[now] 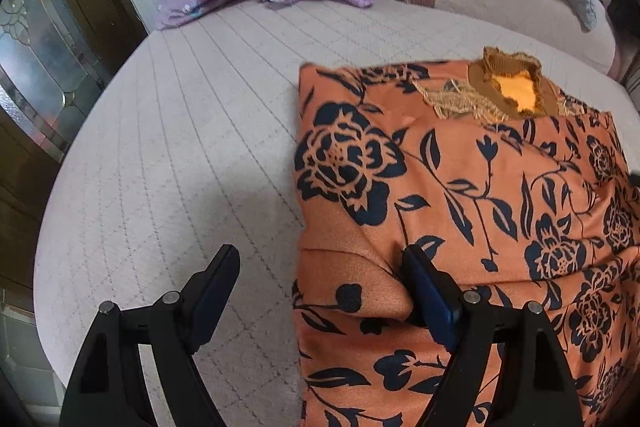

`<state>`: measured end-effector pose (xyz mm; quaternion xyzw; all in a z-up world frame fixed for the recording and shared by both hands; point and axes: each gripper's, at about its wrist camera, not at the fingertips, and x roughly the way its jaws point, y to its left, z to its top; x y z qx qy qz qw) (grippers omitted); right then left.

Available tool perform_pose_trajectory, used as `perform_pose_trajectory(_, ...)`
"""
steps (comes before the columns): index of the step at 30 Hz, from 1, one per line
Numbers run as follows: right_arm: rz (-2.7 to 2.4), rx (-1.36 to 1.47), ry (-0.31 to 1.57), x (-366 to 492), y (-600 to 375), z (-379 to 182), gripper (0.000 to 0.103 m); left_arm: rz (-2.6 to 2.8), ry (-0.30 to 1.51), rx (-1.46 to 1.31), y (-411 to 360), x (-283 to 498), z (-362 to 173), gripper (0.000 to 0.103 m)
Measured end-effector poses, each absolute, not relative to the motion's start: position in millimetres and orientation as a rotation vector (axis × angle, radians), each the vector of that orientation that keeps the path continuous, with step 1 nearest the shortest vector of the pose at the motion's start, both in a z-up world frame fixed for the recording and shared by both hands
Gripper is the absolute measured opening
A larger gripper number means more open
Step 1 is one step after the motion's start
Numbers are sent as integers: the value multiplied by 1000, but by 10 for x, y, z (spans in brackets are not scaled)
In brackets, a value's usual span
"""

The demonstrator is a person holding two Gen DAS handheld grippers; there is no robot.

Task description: Fold small clothes

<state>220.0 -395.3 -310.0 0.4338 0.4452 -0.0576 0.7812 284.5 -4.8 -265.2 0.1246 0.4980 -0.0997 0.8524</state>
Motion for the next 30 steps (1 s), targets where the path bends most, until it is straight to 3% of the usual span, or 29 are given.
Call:
perform_pose_trajectory(1, -115, 895, 957, 2254, -3901, -3042, 11, -205, 1034, 259, -36, 2840, -2622, 84)
perform_pose_trajectory(12, -206, 729, 586, 2074, -4105, -2460, 7, -134, 833, 233, -169, 2835, -2355, 84)
perform_pose_trajectory(15, -289, 728, 748, 2285, -4322, -2834, 11, -140, 895, 287, -353, 2917, -2547, 84)
perform_pose_trajectory(18, -283, 914, 928, 2382, -4483, -3222, 11, -134, 980, 357, -531, 3007, -2777, 84)
perform_pose_trajectory(21, -323, 890, 827, 2237, -4561, -2956, 12, -133, 966, 381, -606, 3025, -2791, 84)
perform_pose_trajectory(22, -346, 857, 776, 2160, -4569, -2852, 14, -134, 950, 377, -609, 3019, -2759, 84)
perform_pose_trajectory(24, -380, 792, 692, 2046, -4539, -2684, 40, -142, 921, 367, -613, 2997, -2706, 84)
perform_pose_trajectory(25, -369, 778, 686, 2039, -4509, -2671, 72, -148, 916, 369, -629, 2986, -2708, 84)
perform_pose_trajectory(27, -298, 742, 720, 2100, -4385, -2669, 76, -155, 947, 406, -684, 3005, -2808, 84)
perform_pose_trajectory(30, -194, 682, 857, 2300, -4069, -2801, 66, -141, 952, 473, -779, 3001, -2936, 87)
